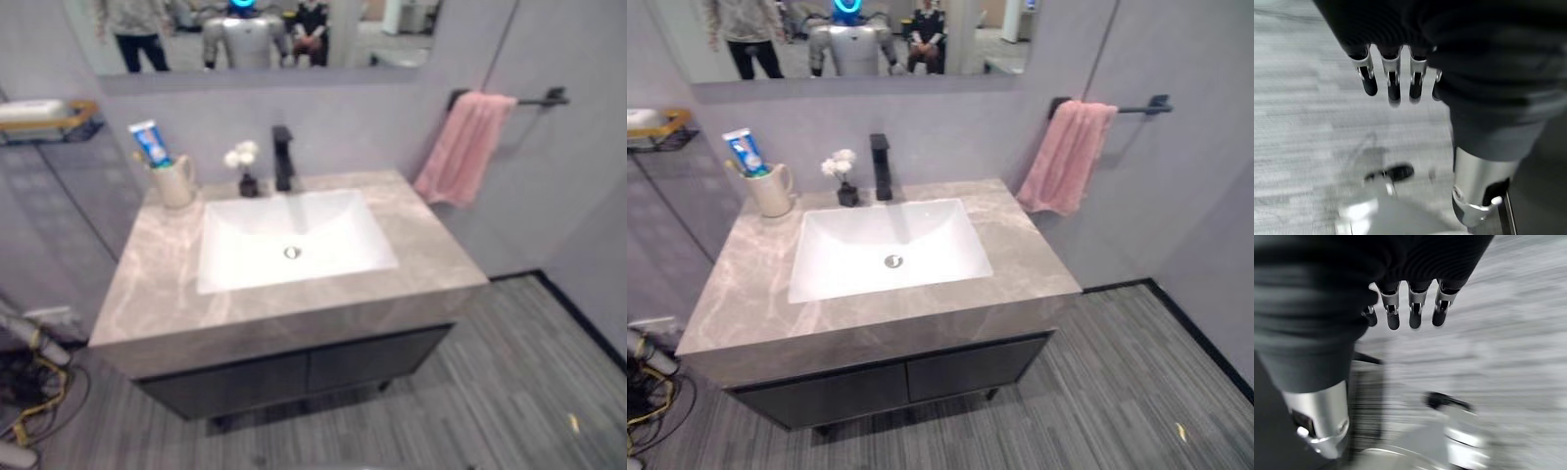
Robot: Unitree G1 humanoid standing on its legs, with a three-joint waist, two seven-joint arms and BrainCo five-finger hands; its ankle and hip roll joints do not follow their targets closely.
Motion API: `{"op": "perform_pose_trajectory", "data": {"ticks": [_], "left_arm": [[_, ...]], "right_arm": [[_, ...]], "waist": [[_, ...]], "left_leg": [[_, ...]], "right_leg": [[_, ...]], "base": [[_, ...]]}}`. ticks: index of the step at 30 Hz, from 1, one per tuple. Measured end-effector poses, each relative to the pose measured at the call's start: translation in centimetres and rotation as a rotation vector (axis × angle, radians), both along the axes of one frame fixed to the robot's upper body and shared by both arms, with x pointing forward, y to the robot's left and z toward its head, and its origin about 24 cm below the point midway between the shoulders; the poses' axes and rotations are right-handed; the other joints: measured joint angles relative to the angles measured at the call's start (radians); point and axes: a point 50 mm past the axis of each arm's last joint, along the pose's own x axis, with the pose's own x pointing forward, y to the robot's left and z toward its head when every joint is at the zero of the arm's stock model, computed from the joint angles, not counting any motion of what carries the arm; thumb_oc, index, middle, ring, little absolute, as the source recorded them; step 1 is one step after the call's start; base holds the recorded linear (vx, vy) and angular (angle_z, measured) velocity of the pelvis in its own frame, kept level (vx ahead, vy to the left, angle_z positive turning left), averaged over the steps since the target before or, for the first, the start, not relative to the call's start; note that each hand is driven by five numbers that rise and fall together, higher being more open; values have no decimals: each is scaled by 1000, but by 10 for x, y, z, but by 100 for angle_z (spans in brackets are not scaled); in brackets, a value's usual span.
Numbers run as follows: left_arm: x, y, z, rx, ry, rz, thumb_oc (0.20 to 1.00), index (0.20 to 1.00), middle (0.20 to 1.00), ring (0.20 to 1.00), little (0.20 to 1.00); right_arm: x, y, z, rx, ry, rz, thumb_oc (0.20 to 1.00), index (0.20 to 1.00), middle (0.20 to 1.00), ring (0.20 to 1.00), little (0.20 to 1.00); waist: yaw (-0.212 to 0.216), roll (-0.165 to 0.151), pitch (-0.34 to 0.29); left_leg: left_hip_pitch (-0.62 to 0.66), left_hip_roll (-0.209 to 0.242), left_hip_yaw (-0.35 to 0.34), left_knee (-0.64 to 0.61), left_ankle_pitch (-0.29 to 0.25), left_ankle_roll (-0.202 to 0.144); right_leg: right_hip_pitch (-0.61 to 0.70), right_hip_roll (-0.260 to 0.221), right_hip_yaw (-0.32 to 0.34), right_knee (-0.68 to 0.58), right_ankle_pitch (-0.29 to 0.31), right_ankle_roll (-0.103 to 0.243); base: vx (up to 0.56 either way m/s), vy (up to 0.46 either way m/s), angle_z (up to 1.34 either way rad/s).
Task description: Put brush and paste in cup on sink, flatten towel.
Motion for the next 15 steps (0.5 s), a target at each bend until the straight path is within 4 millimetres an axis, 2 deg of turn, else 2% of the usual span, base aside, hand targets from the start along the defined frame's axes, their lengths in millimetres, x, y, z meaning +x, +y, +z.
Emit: {"op": "perform_pose_trajectory", "data": {"ticks": [1,4,8,9,13,15], "left_arm": [[12,-1,0,2,-28,-31,1000,1000,1000,1000,1000],[25,-2,0,3,-52,-78,1000,1000,1000,1000,1000],[44,-3,2,12,-67,-245,1000,1000,1000,1000,1000],[47,-4,2,14,-54,-335,1000,1000,1000,1000,1000],[66,-11,3,16,-84,-459,1000,1000,1000,1000,1000],[83,-21,4,15,-103,-609,1000,1000,1000,1000,1000]], "right_arm": [[-1,-1,-2,-15,14,-7,1000,1000,1000,1000,1000],[7,-4,-4,-55,28,-11,1000,1000,1000,1000,1000],[16,-1,-7,-66,25,-5,1000,1000,1000,1000,1000],[20,-2,-8,-76,22,-32,1000,1000,1000,1000,1000],[34,-8,-5,-95,-51,-140,1000,1000,1000,1000,1000],[38,-11,-3,-93,-96,-226,1000,1000,1000,1000,1000]], "waist": [[0,-3,2],[0,4,4],[-1,13,9],[-1,18,12],[-9,25,35],[-25,33,58]], "left_leg": [[0,-5,-9,3,-2,3],[0,-13,-21,-1,-6,11],[16,-21,-31,-1,-7,20],[18,-28,-33,-1,-10,26],[15,-59,-32,2,-12,41],[0,-88,-29,2,-14,60]], "right_leg": [[-2,0,5,0,1,1],[-3,-7,14,0,6,6],[19,-20,4,0,1,13],[23,-23,1,0,0,16],[18,-51,6,7,11,34],[1,-79,14,7,29,53]], "base": [[-18,34,-17],[-4,94,-7],[-22,164,10],[-74,210,5],[-92,242,1],[-141,285,-1]]}}
